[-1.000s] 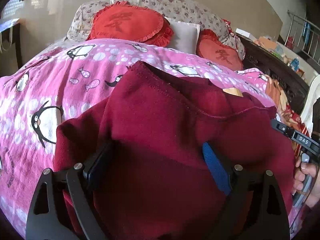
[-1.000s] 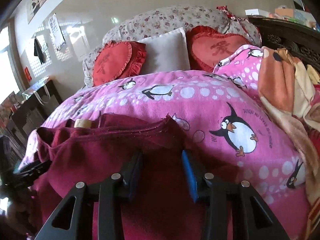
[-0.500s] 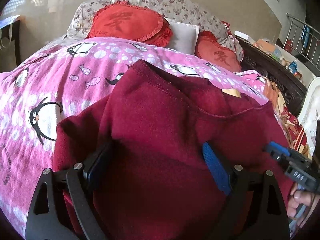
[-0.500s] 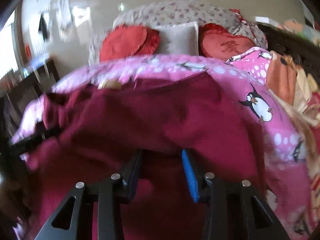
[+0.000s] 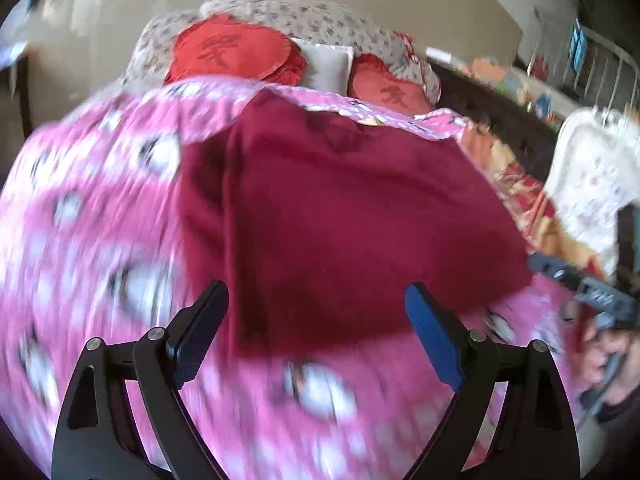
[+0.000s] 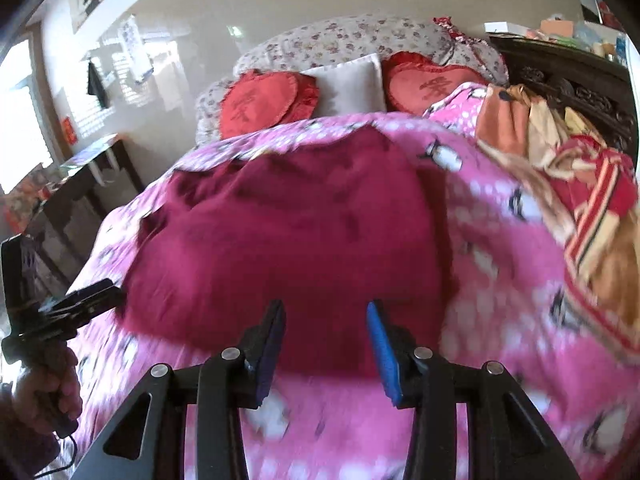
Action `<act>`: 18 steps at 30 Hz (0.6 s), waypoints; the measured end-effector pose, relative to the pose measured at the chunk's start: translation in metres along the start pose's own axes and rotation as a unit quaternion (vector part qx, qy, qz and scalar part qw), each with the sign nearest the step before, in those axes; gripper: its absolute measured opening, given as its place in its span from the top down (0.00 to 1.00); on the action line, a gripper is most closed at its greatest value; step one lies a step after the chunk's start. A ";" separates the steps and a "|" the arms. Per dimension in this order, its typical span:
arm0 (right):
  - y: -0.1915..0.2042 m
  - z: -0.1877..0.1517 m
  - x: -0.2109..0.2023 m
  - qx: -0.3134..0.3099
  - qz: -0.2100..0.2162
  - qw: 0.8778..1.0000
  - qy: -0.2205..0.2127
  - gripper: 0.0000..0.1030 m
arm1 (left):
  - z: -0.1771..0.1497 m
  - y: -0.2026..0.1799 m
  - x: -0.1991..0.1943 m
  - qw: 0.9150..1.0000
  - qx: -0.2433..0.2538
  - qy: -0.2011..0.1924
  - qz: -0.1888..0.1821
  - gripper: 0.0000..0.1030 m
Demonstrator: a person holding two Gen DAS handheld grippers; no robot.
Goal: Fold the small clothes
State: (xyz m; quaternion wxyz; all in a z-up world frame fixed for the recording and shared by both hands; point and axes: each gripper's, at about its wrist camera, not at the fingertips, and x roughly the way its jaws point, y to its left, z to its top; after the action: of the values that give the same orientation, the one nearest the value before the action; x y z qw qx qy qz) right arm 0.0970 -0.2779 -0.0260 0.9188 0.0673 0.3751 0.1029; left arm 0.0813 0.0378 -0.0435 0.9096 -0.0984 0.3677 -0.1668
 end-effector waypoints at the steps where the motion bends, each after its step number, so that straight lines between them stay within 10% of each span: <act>1: 0.005 -0.008 0.000 -0.007 0.004 1.000 0.001 0.60 | -0.010 0.006 -0.006 1.000 -0.025 0.001 -0.006 0.12; 8: 0.028 -0.039 0.037 -0.062 -0.048 0.995 0.062 0.55 | -0.030 0.020 0.011 0.991 -0.118 0.044 -0.050 0.10; 11: 0.028 -0.041 0.039 -0.064 -0.053 0.995 0.061 0.53 | -0.023 0.030 0.025 0.972 -0.177 0.047 -0.150 0.09; 18: 0.025 -0.041 0.038 -0.057 -0.047 0.996 0.057 0.53 | -0.010 0.021 0.037 0.976 -0.174 0.024 -0.130 0.04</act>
State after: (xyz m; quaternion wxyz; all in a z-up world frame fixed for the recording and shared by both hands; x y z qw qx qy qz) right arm 0.0917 -0.2428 -0.0760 0.9020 -0.0084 0.4232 0.0847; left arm 0.1040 0.0427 -0.0804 0.8400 -0.2980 0.3968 -0.2197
